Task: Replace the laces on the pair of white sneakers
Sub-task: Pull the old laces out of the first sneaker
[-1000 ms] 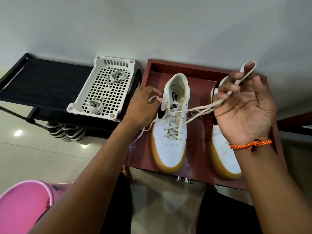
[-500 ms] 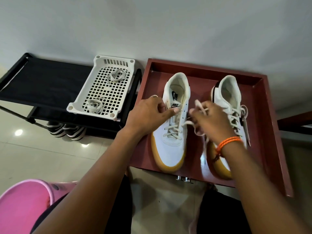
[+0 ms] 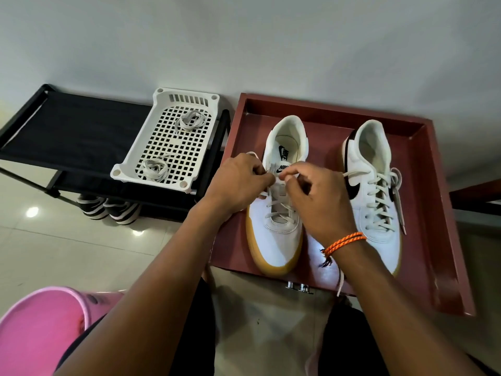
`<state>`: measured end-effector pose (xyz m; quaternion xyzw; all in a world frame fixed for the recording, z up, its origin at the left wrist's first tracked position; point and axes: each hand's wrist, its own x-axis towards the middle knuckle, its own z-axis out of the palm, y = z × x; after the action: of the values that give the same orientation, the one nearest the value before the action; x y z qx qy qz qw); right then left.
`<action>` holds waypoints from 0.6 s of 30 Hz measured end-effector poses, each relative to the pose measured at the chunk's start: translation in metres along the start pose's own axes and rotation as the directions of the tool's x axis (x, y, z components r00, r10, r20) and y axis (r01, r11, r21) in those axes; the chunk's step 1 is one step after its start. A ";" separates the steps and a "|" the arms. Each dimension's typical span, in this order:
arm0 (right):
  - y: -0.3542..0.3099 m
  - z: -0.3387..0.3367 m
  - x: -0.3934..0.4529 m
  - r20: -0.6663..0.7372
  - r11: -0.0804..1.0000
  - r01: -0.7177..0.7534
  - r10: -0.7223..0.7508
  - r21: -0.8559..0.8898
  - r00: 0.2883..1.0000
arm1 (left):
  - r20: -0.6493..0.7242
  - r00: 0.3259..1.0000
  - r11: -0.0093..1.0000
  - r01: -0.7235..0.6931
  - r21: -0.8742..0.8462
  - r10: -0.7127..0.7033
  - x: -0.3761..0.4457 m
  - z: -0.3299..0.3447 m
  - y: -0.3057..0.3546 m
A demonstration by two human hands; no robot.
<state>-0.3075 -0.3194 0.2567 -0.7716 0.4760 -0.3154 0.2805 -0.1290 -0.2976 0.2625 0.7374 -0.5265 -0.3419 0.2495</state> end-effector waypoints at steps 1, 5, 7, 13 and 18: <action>-0.001 0.005 -0.002 0.043 1.000 -0.020 0.020 0.007 0.999 | 0.005 1.000 1.000 0.001 -0.006 -0.001 0.001 -0.001 0.000; 0.000 0.018 -0.010 0.175 0.987 -0.046 0.073 -0.154 0.982 | 0.052 0.998 0.998 0.027 -0.050 -0.024 0.002 -0.005 0.000; -0.001 0.020 -0.010 0.175 0.987 -0.068 0.093 -0.149 0.980 | 0.063 0.998 0.997 0.031 -0.071 -0.026 0.001 -0.006 0.000; 0.004 0.016 -0.004 0.273 0.911 -0.332 0.264 0.245 0.925 | 0.082 0.997 0.995 0.014 -0.096 -0.006 0.004 -0.007 -0.003; -0.002 0.004 0.000 0.459 0.458 -0.628 0.434 0.629 0.775 | 0.058 0.998 0.998 -0.006 -0.069 0.010 0.002 -0.007 -0.004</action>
<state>-0.3035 -0.3182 0.2553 -0.4234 0.4811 -0.2860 0.7124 -0.1211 -0.2987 0.2636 0.7162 -0.5243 -0.3799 0.2605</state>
